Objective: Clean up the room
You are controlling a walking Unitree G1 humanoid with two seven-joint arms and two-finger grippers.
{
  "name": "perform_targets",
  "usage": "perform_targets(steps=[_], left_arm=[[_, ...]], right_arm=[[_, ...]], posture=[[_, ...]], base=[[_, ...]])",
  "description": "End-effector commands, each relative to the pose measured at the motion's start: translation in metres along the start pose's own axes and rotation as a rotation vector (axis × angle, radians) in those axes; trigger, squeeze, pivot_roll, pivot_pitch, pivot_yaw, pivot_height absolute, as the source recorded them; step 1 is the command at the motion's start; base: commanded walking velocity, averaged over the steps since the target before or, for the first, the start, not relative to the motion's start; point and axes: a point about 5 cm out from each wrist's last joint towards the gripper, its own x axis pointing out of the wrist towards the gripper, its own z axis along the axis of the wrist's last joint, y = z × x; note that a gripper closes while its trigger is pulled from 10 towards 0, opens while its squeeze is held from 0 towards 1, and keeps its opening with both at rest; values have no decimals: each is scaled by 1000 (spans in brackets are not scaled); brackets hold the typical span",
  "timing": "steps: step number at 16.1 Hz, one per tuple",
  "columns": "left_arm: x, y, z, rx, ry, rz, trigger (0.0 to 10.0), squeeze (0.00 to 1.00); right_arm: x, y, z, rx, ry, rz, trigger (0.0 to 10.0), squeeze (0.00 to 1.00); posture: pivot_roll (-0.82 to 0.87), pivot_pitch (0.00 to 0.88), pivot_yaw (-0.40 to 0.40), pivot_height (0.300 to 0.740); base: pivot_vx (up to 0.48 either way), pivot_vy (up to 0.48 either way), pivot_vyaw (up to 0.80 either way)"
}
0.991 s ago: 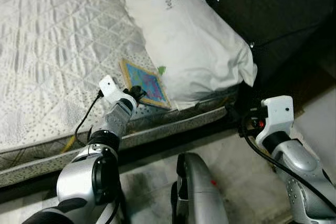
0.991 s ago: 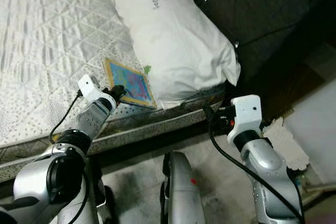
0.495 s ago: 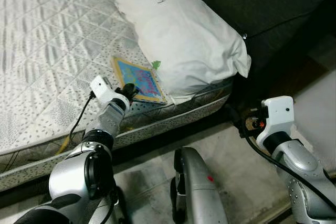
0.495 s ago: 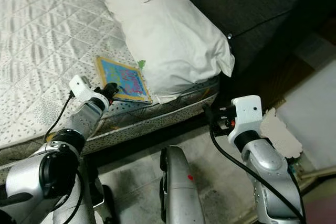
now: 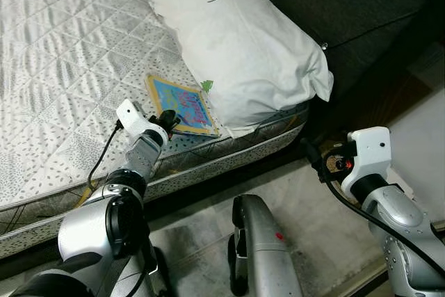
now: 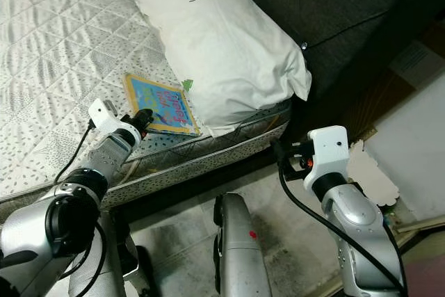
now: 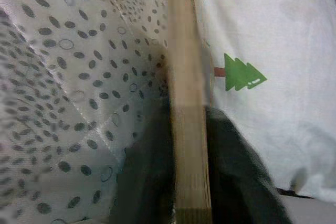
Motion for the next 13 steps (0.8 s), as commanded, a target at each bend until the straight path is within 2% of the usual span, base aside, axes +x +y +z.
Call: perform_targets(steps=[1,4,8,13], left_arm=[[1,-3,4,12,-6,6,10000,1000],[1,1,4,28,10,26,10000,1000],[-2,14,26,64,-40,96,10000,1000],[-5,22,31,134,-23,139,10000,1000]], right_arm=[[-1,-3,3,-15,-10,-5,10000,0],[1,-2,4,-14,-15,-3,10000,0],[7,1,4,-7,-24,4,10000,0],[16,5,7,4,-46,9,10000,0]], posture=[[-395,155,-120,560],[-389,150,-118,560],[-371,138,-115,560],[-352,116,-107,560]], base=[[0,0,0],[0,0,0],[0,0,0],[0,0,0]])
